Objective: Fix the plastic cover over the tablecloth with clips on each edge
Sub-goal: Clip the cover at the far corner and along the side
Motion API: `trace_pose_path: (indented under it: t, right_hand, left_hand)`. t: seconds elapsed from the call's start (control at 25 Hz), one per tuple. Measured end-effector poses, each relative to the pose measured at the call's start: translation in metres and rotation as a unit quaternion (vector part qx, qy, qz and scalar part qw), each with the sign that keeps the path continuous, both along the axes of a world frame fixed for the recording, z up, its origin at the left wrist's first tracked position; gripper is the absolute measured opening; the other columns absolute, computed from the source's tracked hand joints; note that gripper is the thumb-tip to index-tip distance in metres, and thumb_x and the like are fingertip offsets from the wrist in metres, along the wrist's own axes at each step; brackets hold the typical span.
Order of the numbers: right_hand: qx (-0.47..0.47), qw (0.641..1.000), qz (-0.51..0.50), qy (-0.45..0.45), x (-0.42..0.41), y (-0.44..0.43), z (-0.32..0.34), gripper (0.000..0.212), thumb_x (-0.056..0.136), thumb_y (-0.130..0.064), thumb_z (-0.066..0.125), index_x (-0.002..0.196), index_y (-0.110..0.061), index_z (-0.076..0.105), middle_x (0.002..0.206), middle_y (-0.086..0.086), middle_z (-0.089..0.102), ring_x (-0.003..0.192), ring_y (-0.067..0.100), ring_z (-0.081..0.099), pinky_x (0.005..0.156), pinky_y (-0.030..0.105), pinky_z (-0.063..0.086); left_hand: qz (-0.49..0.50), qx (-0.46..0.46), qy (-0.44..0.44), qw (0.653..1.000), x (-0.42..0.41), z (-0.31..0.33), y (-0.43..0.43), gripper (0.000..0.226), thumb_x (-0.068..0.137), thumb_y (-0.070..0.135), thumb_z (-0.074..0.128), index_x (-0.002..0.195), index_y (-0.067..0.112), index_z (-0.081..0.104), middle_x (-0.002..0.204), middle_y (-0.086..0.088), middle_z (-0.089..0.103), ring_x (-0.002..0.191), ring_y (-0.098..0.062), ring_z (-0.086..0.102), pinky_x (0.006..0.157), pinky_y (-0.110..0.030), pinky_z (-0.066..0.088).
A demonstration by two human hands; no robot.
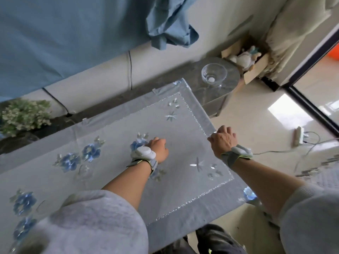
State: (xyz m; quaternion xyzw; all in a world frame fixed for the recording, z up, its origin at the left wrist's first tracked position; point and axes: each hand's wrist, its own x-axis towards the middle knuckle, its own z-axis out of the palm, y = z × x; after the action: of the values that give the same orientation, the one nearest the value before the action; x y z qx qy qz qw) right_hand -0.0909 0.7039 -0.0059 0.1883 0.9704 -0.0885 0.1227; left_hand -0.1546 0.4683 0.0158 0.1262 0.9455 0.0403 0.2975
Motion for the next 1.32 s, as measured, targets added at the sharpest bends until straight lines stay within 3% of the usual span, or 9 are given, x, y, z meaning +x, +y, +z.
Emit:
trace_pose_path:
  t: [0.12, 0.24, 0.44, 0.6, 0.72, 0.88, 1.0, 1.2, 1.32]
  right_hand:
    - [-0.112, 0.990, -0.087, -0.011, -0.007, 0.039, -0.006, 0.032, 0.096, -0.032, 0.051, 0.098, -0.009, 0.073, 0.103, 0.016, 0.064, 0.091, 0.032, 0.053, 0.072, 0.033, 0.039]
    - [-0.240, 0.944, -0.226, -0.002, -0.009, 0.068, -0.019, 0.029, 0.089, -0.028, 0.060, 0.086, -0.003, 0.073, 0.081, 0.018, 0.066, 0.074, 0.031, 0.060, 0.064, 0.031, 0.043]
    - [-0.372, 0.835, -0.402, 0.054, -0.010, 0.092, -0.055, 0.031, 0.083, -0.031, 0.066, 0.065, -0.006, 0.071, 0.075, 0.009, 0.074, 0.074, 0.031, 0.070, 0.077, 0.041, 0.059]
    - [-0.474, 0.697, -0.528, 0.105, -0.008, 0.096, -0.073, 0.016, 0.079, -0.010, 0.076, 0.083, -0.003, 0.062, 0.074, 0.016, 0.067, 0.052, 0.022, 0.058, 0.058, 0.036, 0.056]
    - [-0.512, 0.622, -0.577, 0.132, -0.008, 0.095, -0.082, 0.035, 0.079, 0.000, 0.074, 0.103, -0.008, 0.050, 0.076, 0.018, 0.062, 0.054, 0.023, 0.056, 0.056, 0.033, 0.052]
    - [-0.536, 0.581, -0.598, 0.133, -0.012, 0.081, -0.087, 0.011, 0.086, 0.005, 0.063, 0.095, -0.002, 0.062, 0.066, 0.013, 0.058, 0.043, 0.016, 0.057, 0.045, 0.022, 0.049]
    - [-0.541, 0.546, -0.621, 0.153, -0.014, 0.078, -0.094, 0.012, 0.088, 0.007, 0.060, 0.082, -0.003, 0.062, 0.062, 0.012, 0.056, 0.031, 0.010, 0.053, 0.037, 0.017, 0.047]
    - [-0.543, 0.558, -0.611, 0.140, -0.012, 0.075, -0.096, 0.021, 0.086, 0.002, 0.064, 0.108, 0.001, 0.064, 0.066, 0.010, 0.061, 0.050, 0.015, 0.058, 0.043, 0.017, 0.051]
    - [-0.573, 0.536, -0.606, 0.131, -0.011, 0.076, -0.090, 0.023, 0.088, -0.008, 0.067, 0.110, -0.003, 0.064, 0.074, 0.009, 0.066, 0.060, 0.015, 0.062, 0.046, 0.015, 0.054]
  left_hand:
    - [-0.046, 0.005, 0.014, 0.999, -0.012, -0.002, 0.054, 0.035, 0.096, 0.025, 0.043, 0.125, 0.013, 0.057, 0.133, -0.013, 0.051, 0.120, -0.035, 0.053, 0.098, -0.038, 0.045]
    - [-0.093, -0.001, 0.017, 0.995, -0.020, -0.003, 0.094, 0.035, 0.096, 0.024, 0.042, 0.125, 0.013, 0.057, 0.134, -0.011, 0.051, 0.120, -0.035, 0.052, 0.096, -0.038, 0.044]
    - [-0.181, -0.010, 0.041, 0.983, -0.042, -0.014, 0.147, 0.034, 0.096, 0.024, 0.043, 0.126, 0.015, 0.056, 0.136, -0.010, 0.047, 0.122, -0.035, 0.049, 0.097, -0.041, 0.042]
    - [-0.282, 0.003, 0.062, 0.957, -0.059, -0.037, 0.188, 0.034, 0.097, 0.023, 0.041, 0.127, 0.013, 0.054, 0.137, -0.010, 0.046, 0.127, -0.031, 0.043, 0.101, -0.042, 0.038]
    - [-0.348, -0.002, 0.061, 0.935, -0.072, -0.059, 0.208, 0.035, 0.097, 0.027, 0.037, 0.123, 0.016, 0.057, 0.134, -0.008, 0.050, 0.128, -0.028, 0.043, 0.104, -0.042, 0.034]
    - [-0.402, -0.066, 0.095, 0.908, -0.088, -0.081, 0.210, 0.042, 0.101, 0.036, 0.026, 0.109, 0.021, 0.064, 0.122, -0.005, 0.059, 0.123, -0.026, 0.045, 0.113, -0.050, 0.016]
    - [-0.410, -0.078, 0.101, 0.903, -0.097, -0.091, 0.215, 0.054, 0.102, 0.041, 0.017, 0.111, 0.020, 0.065, 0.124, -0.004, 0.061, 0.125, -0.029, 0.045, 0.117, -0.055, 0.003]
    - [-0.405, -0.047, 0.143, 0.902, -0.092, -0.102, 0.221, 0.058, 0.100, 0.036, 0.017, 0.099, 0.014, 0.072, 0.111, -0.007, 0.069, 0.112, -0.030, 0.051, 0.113, -0.050, 0.018]
    - [-0.396, 0.000, 0.178, 0.901, -0.092, -0.109, 0.217, 0.059, 0.098, 0.032, 0.021, 0.089, 0.009, 0.074, 0.100, -0.009, 0.072, 0.102, -0.032, 0.054, 0.108, -0.048, 0.023]
